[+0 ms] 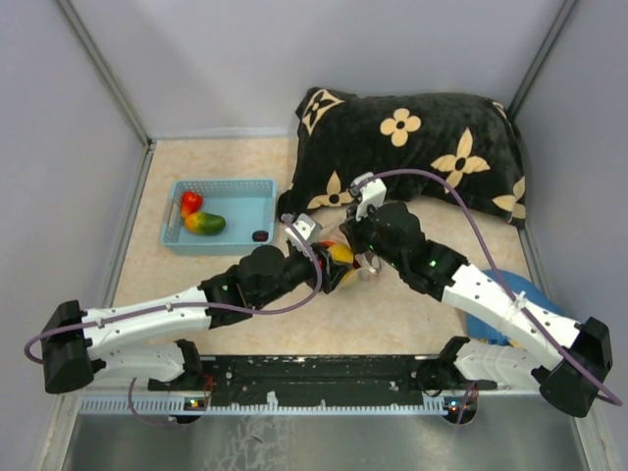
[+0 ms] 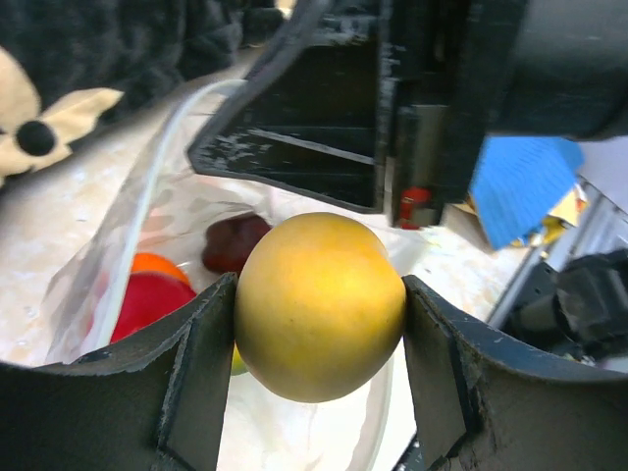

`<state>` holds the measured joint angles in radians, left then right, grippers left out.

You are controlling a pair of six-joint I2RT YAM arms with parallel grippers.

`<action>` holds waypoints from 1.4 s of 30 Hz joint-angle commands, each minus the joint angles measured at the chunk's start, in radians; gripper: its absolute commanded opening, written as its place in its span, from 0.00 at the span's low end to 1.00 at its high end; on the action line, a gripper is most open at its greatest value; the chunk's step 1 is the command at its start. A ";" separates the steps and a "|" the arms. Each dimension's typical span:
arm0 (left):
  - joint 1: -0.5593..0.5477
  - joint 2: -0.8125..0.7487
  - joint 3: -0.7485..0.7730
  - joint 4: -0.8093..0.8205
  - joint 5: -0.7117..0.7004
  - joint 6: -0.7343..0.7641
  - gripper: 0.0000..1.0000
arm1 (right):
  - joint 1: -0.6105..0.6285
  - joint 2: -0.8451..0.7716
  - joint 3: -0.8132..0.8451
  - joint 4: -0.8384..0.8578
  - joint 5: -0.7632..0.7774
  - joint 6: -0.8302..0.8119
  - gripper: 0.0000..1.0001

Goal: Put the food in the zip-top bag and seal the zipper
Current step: Place the fake fruit in the zipper food storage bag.

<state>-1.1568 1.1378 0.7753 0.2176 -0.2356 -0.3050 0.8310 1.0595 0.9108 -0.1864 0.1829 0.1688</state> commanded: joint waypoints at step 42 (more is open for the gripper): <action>0.009 -0.100 0.210 -0.375 -0.195 -0.051 0.99 | 0.004 -0.030 -0.005 0.090 0.025 0.020 0.00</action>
<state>-1.1595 1.0710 0.9249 -0.0097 -0.4076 -0.3386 0.8310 1.0595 0.9058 -0.1635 0.1688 0.1852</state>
